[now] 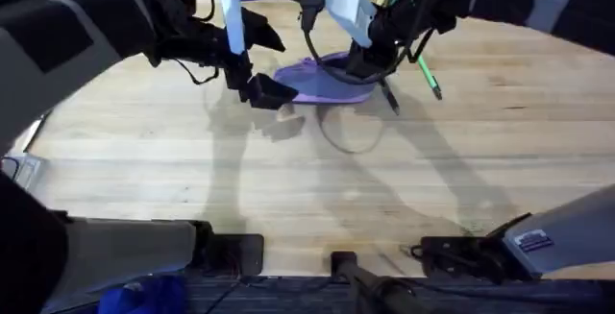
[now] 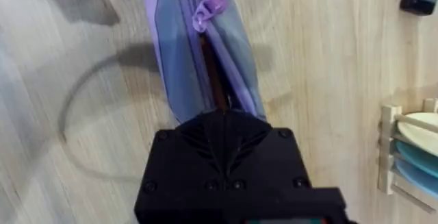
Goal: Unzip the bag, pick up the pens from the table one at a time and place them inside, then zip the bag closed.
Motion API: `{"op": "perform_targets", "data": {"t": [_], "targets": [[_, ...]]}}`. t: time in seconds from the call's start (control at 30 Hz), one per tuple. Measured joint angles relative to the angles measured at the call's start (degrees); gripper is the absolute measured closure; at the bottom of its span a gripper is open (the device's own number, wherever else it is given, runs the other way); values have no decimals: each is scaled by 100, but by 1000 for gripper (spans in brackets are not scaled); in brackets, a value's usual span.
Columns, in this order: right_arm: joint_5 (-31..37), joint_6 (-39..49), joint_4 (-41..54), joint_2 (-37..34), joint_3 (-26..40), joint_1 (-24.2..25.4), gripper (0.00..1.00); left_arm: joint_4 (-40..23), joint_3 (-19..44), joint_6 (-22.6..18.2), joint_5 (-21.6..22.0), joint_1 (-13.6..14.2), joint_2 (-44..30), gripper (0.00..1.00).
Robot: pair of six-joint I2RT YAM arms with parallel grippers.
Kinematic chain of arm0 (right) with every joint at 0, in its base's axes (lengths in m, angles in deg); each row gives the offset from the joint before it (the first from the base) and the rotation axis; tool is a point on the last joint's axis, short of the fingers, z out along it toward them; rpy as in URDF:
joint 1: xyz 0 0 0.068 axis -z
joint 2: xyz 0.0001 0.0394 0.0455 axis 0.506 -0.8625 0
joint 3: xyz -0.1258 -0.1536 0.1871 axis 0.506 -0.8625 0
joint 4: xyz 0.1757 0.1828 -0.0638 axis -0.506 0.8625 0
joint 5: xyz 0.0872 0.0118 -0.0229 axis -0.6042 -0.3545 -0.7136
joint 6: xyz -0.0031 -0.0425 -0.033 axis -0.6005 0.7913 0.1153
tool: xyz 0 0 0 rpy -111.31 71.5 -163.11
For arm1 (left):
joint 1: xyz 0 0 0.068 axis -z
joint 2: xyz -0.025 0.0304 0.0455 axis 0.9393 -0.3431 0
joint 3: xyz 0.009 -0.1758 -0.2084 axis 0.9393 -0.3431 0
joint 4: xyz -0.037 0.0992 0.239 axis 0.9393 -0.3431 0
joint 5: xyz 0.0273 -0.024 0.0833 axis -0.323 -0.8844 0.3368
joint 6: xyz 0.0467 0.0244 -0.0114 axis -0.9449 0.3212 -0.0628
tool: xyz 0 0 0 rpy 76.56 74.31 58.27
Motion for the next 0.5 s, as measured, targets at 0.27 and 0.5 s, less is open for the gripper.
{"op": "perform_targets", "data": {"t": [0.27,0.5], "targets": [[-41,0,-30,-218,15,0,971,0,0,0,1,2,0,7],[-133,0,-26,-219,15,17,940,0,0,0,-1,0,0,8]]}}
